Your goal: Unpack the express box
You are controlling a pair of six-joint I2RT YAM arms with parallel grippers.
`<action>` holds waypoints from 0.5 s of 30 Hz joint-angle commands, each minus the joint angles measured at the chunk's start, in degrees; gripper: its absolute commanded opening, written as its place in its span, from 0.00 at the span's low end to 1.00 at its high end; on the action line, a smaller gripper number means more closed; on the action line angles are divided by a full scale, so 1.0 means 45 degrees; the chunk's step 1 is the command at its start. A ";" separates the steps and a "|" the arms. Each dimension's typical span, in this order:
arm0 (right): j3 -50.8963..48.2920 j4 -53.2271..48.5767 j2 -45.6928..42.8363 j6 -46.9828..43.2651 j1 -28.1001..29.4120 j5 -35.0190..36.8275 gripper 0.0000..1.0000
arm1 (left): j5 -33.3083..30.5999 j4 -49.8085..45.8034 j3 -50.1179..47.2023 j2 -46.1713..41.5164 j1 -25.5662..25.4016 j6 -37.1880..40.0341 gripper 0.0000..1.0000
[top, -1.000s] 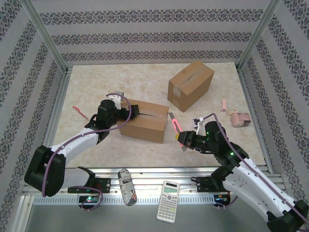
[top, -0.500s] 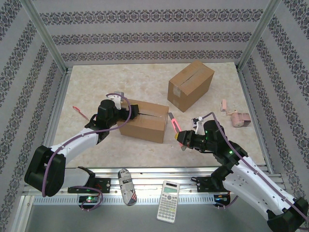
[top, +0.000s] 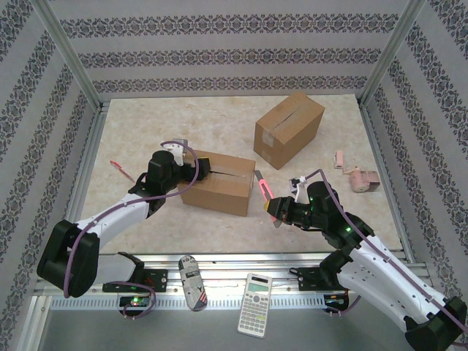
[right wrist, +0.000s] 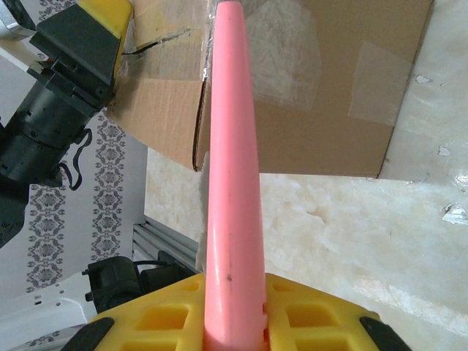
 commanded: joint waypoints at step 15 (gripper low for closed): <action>-0.0094 0.0698 0.0036 0.0448 0.0502 -0.0035 0.00 | 0.0143 -0.1096 -0.0538 0.0965 0.0088 -0.0434 0.92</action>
